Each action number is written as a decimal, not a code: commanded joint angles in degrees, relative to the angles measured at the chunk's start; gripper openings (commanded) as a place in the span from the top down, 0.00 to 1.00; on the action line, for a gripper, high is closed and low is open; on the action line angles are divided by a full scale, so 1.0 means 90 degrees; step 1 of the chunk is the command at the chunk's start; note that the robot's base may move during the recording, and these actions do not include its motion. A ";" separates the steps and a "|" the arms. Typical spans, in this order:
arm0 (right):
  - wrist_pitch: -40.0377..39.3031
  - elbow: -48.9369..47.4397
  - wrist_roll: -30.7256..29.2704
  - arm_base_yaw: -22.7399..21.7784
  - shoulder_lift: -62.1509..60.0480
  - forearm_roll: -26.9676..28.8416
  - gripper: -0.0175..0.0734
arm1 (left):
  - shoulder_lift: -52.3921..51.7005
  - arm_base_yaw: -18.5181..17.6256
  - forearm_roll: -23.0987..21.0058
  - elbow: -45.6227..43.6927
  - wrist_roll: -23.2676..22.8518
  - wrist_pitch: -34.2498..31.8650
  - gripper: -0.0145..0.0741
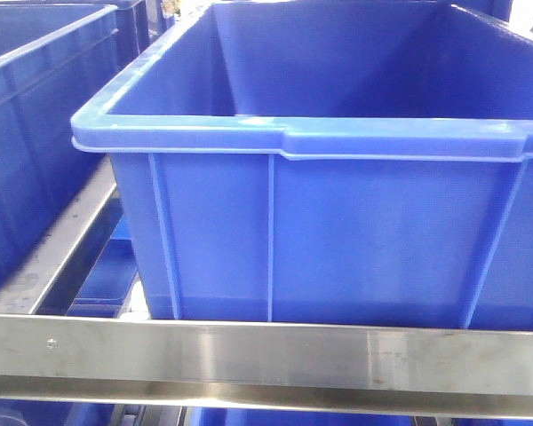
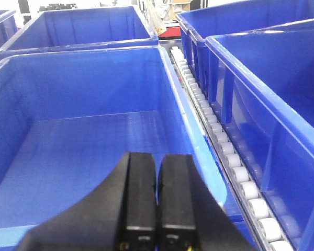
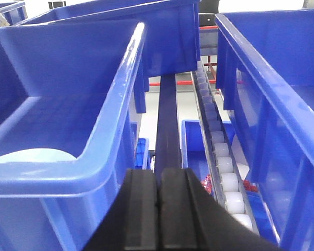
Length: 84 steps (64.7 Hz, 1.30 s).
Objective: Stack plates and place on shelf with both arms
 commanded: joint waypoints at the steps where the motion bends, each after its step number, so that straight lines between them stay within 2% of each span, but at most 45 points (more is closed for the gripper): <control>1: -0.0609 0.0015 -0.0018 -0.0024 -0.0123 -0.0066 0.75 | 0.0065 0.0024 -0.0044 -0.0176 -0.0028 -0.0619 0.74; 15: -0.0603 0.0015 -0.0018 -0.0024 -0.0123 -0.0066 0.75 | -0.0423 0.0324 -0.0012 0.0430 -0.0028 -0.1108 0.74; 24: -0.0603 0.0015 -0.0018 -0.0024 -0.0123 -0.0066 0.75 | -0.1017 0.0460 -0.0012 0.1162 -0.0037 -0.1761 0.74; 36: -0.0603 0.0015 -0.0018 -0.0024 -0.0123 -0.0066 0.75 | -0.1434 0.0627 -0.0012 0.1787 -0.0075 -0.1952 0.74; 39: -0.0603 0.0015 -0.0018 -0.0024 -0.0123 -0.0066 0.75 | -0.1438 0.0627 -0.0012 0.1789 -0.0075 -0.1709 0.74; 55: -0.0603 0.0015 -0.0018 -0.0024 -0.0123 -0.0066 0.75 | -0.1438 0.0627 -0.0012 0.1789 -0.0075 -0.1389 0.74; 84: -0.0603 0.0015 -0.0018 -0.0024 -0.0123 -0.0066 0.75 | -0.1438 0.0627 -0.0012 0.1789 -0.0075 -0.1505 0.74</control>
